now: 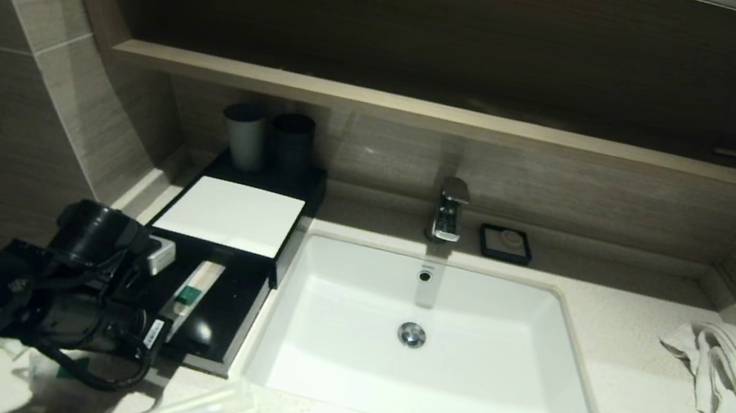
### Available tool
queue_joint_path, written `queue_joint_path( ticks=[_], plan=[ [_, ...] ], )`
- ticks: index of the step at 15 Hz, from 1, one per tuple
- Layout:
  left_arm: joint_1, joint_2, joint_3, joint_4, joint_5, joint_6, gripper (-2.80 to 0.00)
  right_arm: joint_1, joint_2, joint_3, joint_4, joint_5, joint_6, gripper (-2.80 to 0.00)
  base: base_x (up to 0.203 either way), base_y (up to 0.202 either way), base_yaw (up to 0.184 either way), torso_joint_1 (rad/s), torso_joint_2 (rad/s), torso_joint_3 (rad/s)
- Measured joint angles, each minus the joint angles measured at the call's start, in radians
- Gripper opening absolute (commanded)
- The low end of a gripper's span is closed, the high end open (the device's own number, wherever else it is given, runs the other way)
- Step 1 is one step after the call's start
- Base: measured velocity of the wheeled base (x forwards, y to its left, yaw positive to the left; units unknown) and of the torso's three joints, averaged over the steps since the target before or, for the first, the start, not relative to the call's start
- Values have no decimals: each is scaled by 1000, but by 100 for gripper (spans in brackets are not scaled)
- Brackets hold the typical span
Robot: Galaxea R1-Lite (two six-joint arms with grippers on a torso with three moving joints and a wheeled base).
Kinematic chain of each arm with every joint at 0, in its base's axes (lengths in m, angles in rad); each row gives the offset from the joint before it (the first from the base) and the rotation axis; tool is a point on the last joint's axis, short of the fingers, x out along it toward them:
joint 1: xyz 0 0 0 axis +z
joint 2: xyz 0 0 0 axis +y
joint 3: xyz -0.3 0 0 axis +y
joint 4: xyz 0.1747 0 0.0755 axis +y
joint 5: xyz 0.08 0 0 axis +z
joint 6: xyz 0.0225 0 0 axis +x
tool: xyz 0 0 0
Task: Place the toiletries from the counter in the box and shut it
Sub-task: Open the drawer
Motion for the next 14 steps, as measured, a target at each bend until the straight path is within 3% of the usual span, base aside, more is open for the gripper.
queue_joint_path(
  ticks=[14],
  plan=[
    [0, -16, -1, 52, 0, 17, -280, 0, 0, 0, 0, 0, 0, -280, 0, 0, 0, 0, 0, 0]
  ],
)
